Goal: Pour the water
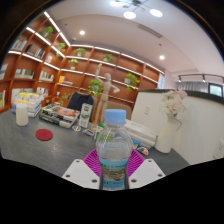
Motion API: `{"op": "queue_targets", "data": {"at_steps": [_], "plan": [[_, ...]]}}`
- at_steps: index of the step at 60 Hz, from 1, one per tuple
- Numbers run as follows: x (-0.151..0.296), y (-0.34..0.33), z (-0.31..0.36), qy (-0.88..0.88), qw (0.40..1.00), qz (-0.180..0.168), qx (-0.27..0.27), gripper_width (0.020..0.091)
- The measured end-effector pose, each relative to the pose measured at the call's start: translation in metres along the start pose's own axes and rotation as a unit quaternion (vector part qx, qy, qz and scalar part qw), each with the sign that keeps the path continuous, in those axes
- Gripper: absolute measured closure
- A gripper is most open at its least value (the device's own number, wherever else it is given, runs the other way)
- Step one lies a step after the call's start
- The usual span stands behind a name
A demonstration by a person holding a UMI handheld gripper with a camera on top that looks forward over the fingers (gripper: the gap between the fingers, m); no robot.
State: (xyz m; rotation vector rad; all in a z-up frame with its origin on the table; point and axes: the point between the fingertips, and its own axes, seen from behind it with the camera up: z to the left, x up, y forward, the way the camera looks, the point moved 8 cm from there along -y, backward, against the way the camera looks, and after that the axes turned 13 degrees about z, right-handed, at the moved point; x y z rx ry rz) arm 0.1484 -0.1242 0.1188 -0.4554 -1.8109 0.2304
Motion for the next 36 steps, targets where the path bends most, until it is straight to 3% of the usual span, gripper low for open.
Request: {"op": "queue_targets", "data": {"at_steps": [7, 14, 26, 36], "plan": [[0.04, 0.011, 0.066, -0.113, 0.994, 0.001, 0.001, 0.0825], [0.078, 0.025, 0.128, -0.254, 0.966, -0.011, -0.038, 0.0824], [0.135, 0.047, 0.216, -0.448, 0.886, -0.066, -0.095, 0.0826], [0.163, 0.053, 0.271, -0.589, 0.786, -0.108, -0.154, 0.0825]]}}
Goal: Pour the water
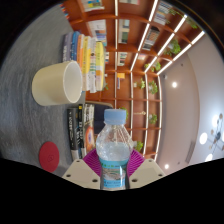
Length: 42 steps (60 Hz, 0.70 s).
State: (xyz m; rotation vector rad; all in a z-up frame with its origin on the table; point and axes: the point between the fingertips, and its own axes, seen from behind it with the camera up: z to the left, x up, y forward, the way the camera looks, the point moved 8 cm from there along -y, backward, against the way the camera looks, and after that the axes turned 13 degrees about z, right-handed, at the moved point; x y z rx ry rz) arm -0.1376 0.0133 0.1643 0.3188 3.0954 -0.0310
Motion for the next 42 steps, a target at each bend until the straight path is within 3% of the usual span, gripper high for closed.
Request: {"op": "queue_targets", "data": {"at_steps": [18, 42], "plan": [[0.066, 0.008, -0.009, -0.271, 0.95, -0.044, -0.15, 0.0826], [0.069, 0.008, 0.004, -0.269, 0.953, -0.045, -0.133, 0.0824]]}}
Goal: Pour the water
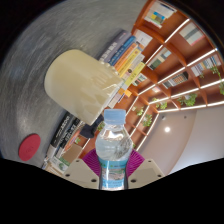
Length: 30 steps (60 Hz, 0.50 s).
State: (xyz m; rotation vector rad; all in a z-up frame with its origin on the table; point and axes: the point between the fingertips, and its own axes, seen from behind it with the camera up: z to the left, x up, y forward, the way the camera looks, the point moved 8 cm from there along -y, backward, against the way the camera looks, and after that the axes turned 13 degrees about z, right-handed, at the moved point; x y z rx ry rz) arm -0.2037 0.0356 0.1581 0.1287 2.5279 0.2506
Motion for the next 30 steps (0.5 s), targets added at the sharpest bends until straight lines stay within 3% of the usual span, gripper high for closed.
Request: {"op": "queue_targets", "data": {"at_steps": [7, 15, 22, 28, 29, 30], "plan": [[-0.012, -0.003, -0.003, 0.145, 0.988, -0.002, 0.05, 0.0822], [-0.038, 0.0, 0.005, 0.365, 0.918, 0.021, 0.153, 0.0824], [-0.055, 0.002, 0.019, 0.54, 0.807, 0.034, 0.238, 0.0793], [-0.059, 0.001, 0.037, 0.67, 0.671, 0.04, 0.316, 0.0792], [-0.044, 0.0, 0.039, 0.69, 0.646, 0.044, 0.323, 0.0792], [-0.06, 0.002, 0.047, 0.707, 0.622, 0.039, 0.334, 0.0792]]}}
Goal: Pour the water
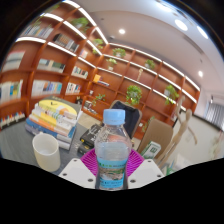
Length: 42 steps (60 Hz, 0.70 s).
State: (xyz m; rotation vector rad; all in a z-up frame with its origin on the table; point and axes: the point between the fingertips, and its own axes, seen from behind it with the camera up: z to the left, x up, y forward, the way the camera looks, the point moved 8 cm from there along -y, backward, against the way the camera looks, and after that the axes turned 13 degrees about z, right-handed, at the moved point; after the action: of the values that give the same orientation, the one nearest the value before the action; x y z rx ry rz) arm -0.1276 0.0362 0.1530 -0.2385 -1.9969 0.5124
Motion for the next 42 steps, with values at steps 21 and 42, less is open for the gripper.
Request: {"op": "queue_targets", "data": {"at_steps": [21, 42], "plan": [[-0.056, 0.013, -0.007, 0.177, 0.981, -0.028, 0.071, 0.0792], [-0.073, 0.018, 0.002, 0.174, 0.982, -0.026, 0.064, 0.0726]]}}
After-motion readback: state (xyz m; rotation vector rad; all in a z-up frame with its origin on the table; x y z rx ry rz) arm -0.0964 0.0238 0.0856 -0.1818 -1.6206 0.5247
